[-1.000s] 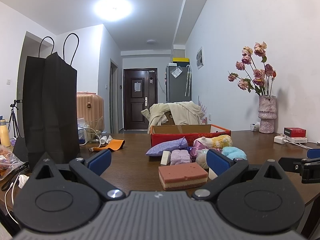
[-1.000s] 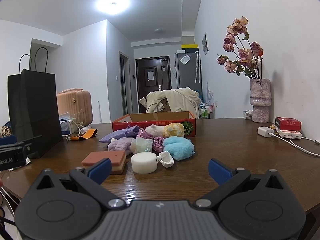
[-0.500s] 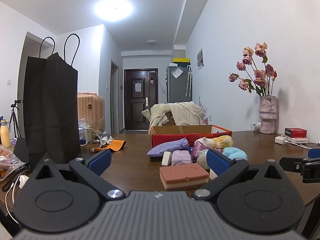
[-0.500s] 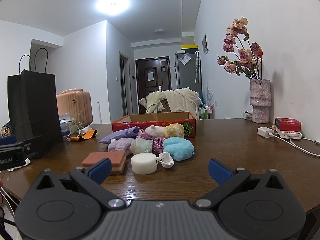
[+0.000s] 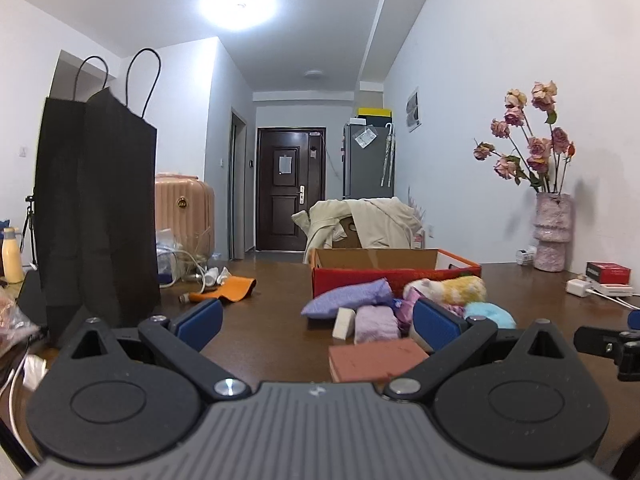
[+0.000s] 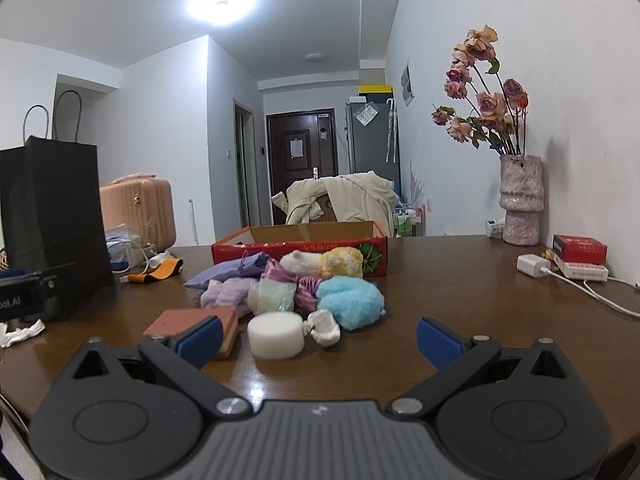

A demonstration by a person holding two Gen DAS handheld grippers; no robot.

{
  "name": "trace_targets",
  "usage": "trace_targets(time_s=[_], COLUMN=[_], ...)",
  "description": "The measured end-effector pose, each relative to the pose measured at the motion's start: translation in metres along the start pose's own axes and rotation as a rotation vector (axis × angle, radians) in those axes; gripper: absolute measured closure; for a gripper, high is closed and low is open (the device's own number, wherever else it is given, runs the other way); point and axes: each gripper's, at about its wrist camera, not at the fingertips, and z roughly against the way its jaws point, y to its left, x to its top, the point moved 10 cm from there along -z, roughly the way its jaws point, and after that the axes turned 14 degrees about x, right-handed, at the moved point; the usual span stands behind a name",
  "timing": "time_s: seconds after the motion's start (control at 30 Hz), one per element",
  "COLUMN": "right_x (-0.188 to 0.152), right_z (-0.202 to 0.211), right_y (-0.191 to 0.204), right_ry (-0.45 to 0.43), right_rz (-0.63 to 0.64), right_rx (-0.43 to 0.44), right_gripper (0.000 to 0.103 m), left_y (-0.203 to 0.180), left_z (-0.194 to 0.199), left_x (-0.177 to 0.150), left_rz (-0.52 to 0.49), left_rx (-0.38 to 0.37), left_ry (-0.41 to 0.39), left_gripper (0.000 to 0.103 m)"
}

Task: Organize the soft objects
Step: 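Grasp the white-and-yellow sheep plush with both tools together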

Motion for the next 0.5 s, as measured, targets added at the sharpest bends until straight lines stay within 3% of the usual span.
trace_targets(time_s=[0.23, 0.37, 0.43, 0.5], right_x=[0.034, 0.045, 0.052, 0.056], right_z=[-0.061, -0.121, -0.15, -0.179], right_y=[-0.029, -0.055, -0.072, -0.086], right_ry=[-0.011, 0.08, 0.117, 0.162], right_rz=[-0.027, -0.001, -0.049, -0.108], right_rx=[0.01, 0.011, 0.028, 0.062], right_gripper=[0.0, 0.0, 0.0, 0.0], left_y=[-0.029, -0.063, -0.083, -0.099], left_z=[-0.052, -0.097, -0.119, -0.141], left_x=[0.022, 0.027, 0.031, 0.035], left_rz=[-0.025, -0.034, -0.026, -0.028], left_rx=[-0.031, -0.109, -0.18, -0.195], left_ry=[0.0, 0.091, 0.132, 0.162], left_gripper=[0.0, 0.0, 0.0, 0.0])
